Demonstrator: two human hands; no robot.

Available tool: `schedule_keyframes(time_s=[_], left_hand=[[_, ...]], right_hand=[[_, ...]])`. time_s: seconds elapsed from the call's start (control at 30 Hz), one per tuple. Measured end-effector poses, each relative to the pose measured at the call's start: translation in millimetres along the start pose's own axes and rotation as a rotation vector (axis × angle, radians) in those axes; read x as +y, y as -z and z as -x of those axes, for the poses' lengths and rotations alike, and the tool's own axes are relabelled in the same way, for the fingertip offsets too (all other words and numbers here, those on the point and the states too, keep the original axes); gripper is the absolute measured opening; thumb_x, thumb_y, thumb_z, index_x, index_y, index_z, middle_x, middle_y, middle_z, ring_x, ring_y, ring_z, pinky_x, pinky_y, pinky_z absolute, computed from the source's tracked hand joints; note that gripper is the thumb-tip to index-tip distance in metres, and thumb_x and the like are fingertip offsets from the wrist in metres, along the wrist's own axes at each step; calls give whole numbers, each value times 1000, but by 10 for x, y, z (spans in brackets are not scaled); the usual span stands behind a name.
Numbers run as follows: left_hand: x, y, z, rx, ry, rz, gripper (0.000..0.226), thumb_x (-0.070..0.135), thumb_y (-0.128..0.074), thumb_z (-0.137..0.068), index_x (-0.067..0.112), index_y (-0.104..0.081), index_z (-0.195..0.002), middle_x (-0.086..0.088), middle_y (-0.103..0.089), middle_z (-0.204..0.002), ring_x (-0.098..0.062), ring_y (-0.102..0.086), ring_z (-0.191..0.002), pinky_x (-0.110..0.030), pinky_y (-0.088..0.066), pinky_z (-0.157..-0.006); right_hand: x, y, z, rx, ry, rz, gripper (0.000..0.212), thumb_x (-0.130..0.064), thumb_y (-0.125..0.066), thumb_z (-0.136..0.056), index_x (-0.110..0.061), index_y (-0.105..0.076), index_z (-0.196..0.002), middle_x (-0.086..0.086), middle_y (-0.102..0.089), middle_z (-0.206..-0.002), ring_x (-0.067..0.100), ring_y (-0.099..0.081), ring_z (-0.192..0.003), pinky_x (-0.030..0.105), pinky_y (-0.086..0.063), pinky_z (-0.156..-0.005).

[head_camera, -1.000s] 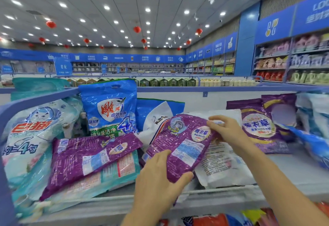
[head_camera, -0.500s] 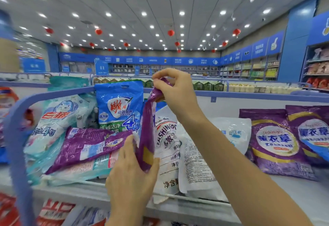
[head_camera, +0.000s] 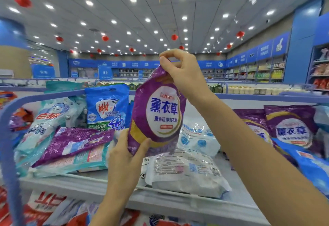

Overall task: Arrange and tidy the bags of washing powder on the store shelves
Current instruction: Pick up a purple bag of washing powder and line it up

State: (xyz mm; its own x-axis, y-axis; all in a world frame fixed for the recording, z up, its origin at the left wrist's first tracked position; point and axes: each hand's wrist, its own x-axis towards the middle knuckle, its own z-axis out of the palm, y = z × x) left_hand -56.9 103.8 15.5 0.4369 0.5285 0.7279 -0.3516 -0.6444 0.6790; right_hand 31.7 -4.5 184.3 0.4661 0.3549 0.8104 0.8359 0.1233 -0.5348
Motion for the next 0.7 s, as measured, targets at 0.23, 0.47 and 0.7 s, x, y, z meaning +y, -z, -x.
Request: schedule_keyframes(time_s=[0.23,0.47,0.7], left_hand=[[122,-191,-46,83,66,253,18,36,-65,-82,28,-61,-97,11,-69,-87,9,-59,-74,-22,-44,-69],[245,-945,-65,-276,331,594,19,29,-63,-85,27,-64,-104,8,-74,-96,-9,-70,-88,-23,-56,-68],[133,-1678,178,-722,630,620,26,27,-62,-89,26,-59,-114,5,-71,-108,-17,-67,-100,-41,-54,-88]], right_hand=[[378,817,462,133,-109,-1,13,-23,-49,-98,-17,-53,-108,0,-71,-86,10,-68,-80,25,-55,-74],[1066,1153,1229,137,-559,-53,16,-41,-49,-93,-33,-53,-106,-12,-59,-103,1,-58,-92,17,-45,-73],[1520,1600,1818,392,-750,29,44,-25,-56,-94,-13,-45,-135,10,-54,-129,24,-53,-119,42,-44,-102]])
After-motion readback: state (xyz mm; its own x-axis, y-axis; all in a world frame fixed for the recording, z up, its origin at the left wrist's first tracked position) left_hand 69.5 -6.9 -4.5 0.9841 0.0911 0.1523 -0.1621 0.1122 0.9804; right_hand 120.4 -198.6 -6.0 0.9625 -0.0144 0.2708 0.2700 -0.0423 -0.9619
